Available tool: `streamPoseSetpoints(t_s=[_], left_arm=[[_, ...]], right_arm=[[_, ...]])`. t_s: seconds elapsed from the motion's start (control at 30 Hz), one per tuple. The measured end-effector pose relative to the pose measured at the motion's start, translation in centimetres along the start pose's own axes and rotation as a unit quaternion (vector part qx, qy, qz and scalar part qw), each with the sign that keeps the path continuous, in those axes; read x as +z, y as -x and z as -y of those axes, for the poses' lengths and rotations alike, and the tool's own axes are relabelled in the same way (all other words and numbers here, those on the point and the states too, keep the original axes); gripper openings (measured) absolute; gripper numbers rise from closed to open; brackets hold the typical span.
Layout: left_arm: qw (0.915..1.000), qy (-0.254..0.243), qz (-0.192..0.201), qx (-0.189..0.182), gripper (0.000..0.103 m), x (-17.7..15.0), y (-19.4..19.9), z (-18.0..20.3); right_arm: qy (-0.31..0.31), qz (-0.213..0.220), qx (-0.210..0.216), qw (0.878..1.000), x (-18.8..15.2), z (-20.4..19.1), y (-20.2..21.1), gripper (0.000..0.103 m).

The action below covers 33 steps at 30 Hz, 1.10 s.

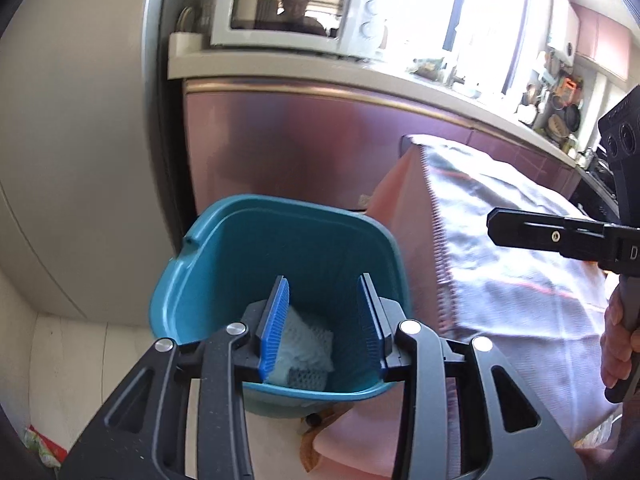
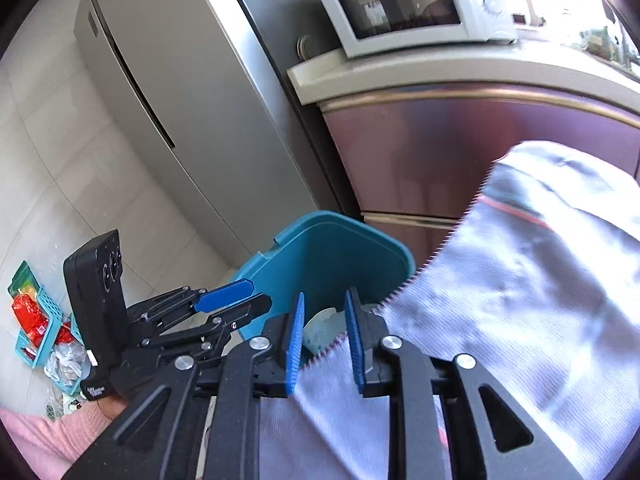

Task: Collect trash
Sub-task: 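Move the right tool back to the table toward another paper cup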

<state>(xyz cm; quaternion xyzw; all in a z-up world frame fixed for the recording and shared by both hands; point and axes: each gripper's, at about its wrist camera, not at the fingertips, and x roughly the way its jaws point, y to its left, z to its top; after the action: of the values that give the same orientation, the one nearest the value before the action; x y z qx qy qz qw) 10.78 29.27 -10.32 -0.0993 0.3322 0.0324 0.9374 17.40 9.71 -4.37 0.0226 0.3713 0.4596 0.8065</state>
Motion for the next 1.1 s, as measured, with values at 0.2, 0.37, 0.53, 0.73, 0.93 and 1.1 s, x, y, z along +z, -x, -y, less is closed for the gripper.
streamPoseSetpoints(t_s=[0.2, 0.37, 0.53, 0.73, 0.93, 1.1], left_arm=[[0.9968, -0.04, 0.025, -0.064, 0.04, 0.9, 2.0, 4.8], [0.9877, -0.077, 0.023, -0.134, 0.042, 1.2, 2.8, 9.9], [0.9757, -0.122, 0.012, -0.181, 0.042, 0.6, 2.6, 15.9], [0.9641, -0.163, -0.01, -0.21, 0.042, -0.3, 1.2, 21.4], [0.9575, -0.19, -0.024, -0.216, 0.042, 0.2, -1.4, 25.5], [0.9529, -0.211, -0.03, -0.216, 0.042, 1.1, -2.7, 28.1]], right_arm=[[-0.014, 0.051, -0.014, 0.999, -1.9, 1.4, 5.8, 0.026], [-0.038, 0.083, -0.046, 0.995, -4.7, 3.4, 10.4, 0.027], [-0.075, 0.112, -0.083, 0.987, -8.3, 5.9, 15.4, 0.03], [-0.138, 0.149, -0.144, 0.969, -13.2, 9.4, 21.4, 0.033], [-0.197, 0.172, -0.194, 0.945, -17.6, 12.0, 25.4, 0.033], [-0.226, 0.181, -0.22, 0.932, -20.0, 13.4, 27.1, 0.034]])
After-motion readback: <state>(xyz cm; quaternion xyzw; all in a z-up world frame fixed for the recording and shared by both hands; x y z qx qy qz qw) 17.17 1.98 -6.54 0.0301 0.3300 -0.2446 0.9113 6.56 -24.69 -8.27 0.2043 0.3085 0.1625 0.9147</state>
